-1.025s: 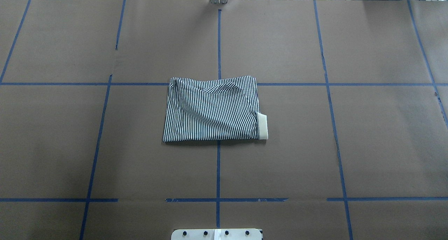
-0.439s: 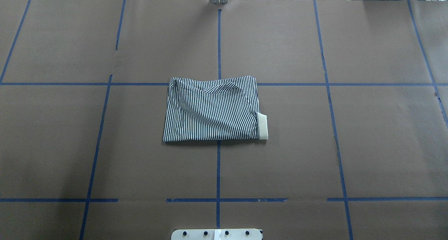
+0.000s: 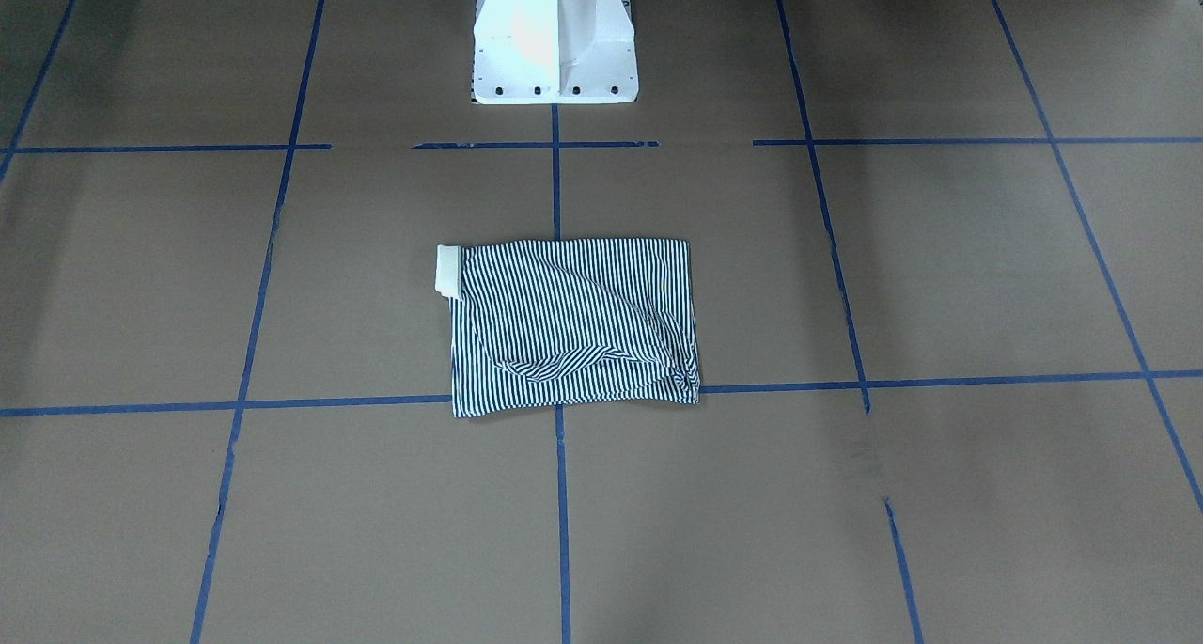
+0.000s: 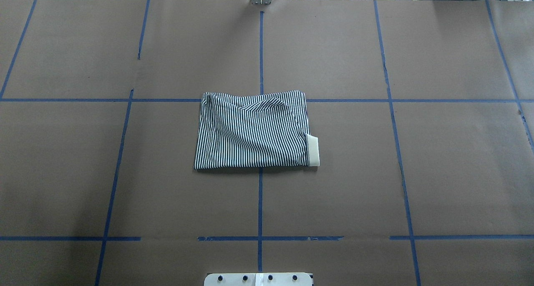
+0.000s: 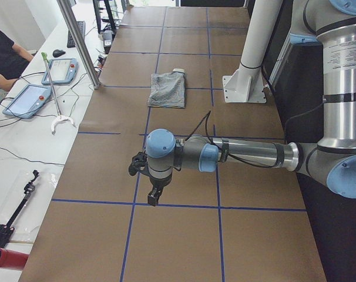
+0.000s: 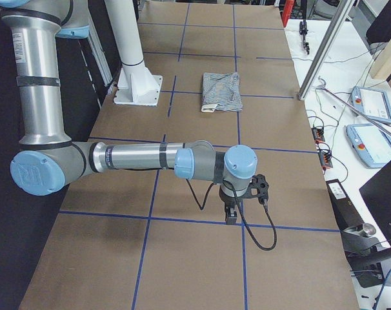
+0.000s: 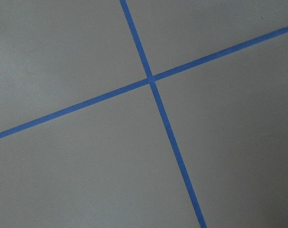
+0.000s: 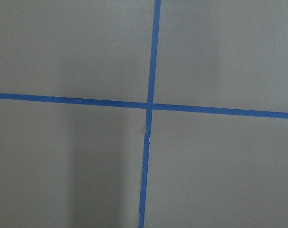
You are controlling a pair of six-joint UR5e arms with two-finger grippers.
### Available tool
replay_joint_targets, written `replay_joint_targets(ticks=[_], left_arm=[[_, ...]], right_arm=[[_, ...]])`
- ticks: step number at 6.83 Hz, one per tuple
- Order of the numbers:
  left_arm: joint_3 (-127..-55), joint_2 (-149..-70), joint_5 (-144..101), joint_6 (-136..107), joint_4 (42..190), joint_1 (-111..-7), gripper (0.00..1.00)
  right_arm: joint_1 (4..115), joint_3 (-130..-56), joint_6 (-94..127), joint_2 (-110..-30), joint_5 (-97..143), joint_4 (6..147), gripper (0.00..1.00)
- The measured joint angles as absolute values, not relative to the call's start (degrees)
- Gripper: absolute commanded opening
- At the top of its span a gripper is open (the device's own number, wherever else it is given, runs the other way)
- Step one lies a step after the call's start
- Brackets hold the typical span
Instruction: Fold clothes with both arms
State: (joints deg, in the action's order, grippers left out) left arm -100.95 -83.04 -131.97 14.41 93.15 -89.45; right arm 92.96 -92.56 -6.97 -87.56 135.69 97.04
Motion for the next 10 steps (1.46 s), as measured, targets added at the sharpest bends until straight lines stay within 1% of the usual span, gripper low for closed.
replay_joint_targets(ticks=[3, 7, 10], left_arm=[[-100.8, -83.1, -132.1, 13.9, 93.3, -89.5, 1.00], [-100.1, -83.1, -132.4, -2.1, 93.7, -89.4, 1.00], [-99.8, -83.1, -132.5, -4.7, 93.9, -89.3, 1.00]], right_arm=[[92.1, -90.8, -7.1, -87.6, 135.3, 96.9, 1.00], [91.4, -88.9, -6.6, -87.5, 135.2, 94.1, 1.00], [91.4, -89.1, -5.1, -87.4, 135.3, 93.9, 1.00]])
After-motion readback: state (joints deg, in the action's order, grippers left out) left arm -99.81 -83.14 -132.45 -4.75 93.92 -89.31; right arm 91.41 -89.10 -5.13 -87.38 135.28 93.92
